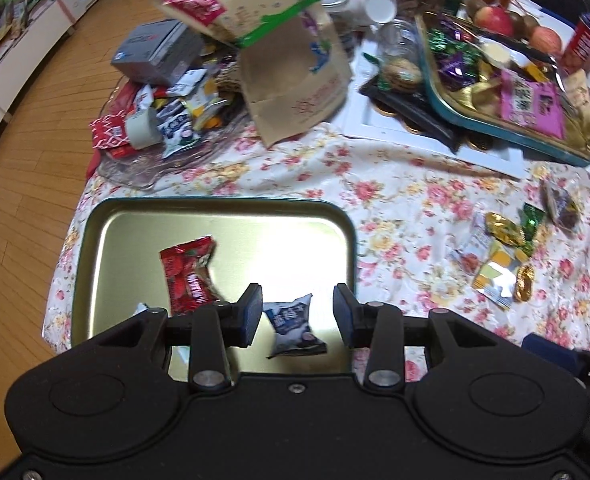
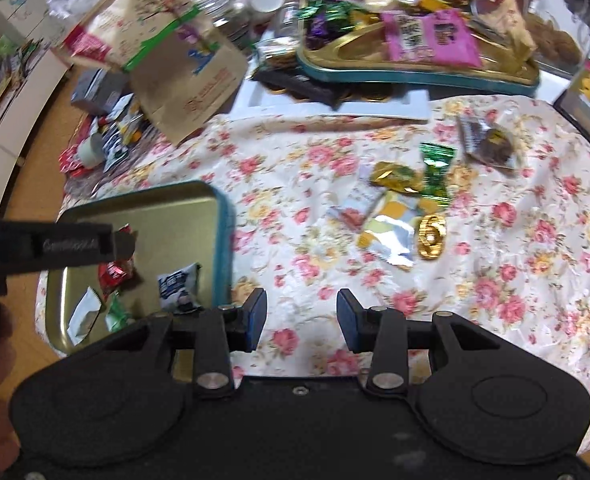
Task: Organize snacks
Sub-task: 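Move both open grippers back to the candies on the cloth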
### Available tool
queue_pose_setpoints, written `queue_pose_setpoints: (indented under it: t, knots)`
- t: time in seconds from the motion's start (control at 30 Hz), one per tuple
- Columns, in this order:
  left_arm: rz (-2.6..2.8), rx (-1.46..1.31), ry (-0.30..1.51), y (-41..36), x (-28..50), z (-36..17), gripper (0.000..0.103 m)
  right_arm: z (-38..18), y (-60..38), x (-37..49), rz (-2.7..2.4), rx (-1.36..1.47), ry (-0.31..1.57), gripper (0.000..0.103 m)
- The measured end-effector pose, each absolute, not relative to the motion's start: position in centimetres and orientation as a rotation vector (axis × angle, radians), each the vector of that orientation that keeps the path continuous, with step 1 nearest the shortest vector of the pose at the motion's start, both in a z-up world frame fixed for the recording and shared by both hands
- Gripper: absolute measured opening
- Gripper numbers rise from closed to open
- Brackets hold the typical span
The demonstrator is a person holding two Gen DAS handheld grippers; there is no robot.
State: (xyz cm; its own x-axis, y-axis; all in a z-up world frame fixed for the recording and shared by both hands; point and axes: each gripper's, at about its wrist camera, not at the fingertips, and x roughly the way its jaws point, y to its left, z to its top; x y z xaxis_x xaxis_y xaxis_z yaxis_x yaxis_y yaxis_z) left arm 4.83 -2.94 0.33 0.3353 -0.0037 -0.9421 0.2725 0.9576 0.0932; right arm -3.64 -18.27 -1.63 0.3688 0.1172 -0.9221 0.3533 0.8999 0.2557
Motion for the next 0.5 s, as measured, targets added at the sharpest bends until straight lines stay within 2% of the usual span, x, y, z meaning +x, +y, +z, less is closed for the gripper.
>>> queue_pose_setpoints:
  t: [0.5]
  knots:
    - [-0.28, 0.256, 1.226, -7.4, 3.0, 1.2, 0.049, -2.9, -25.4, -4.6, -0.404, 0.557, 1.108, 0.042]
